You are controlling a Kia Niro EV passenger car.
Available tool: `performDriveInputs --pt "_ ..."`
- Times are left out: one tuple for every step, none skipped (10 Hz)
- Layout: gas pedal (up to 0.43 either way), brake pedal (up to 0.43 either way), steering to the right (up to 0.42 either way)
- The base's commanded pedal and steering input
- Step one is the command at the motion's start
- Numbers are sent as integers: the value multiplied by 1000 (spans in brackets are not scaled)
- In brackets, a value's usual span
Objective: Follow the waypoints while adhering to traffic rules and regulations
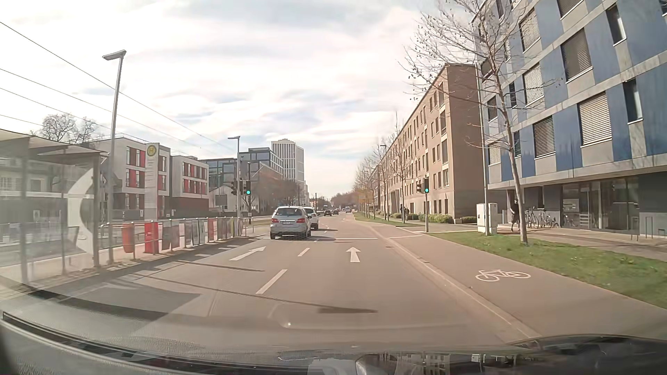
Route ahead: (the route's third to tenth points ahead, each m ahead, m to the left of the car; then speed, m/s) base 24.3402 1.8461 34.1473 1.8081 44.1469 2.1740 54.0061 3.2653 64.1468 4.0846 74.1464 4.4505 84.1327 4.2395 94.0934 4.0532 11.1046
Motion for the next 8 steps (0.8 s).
performDriveInputs --pt "169 0 0" --pt "157 0 0" --pt "150 0 0" --pt "150 0 0" --pt "150 0 0" --pt "150 0 0" --pt "150 0 0" --pt "150 0 0"
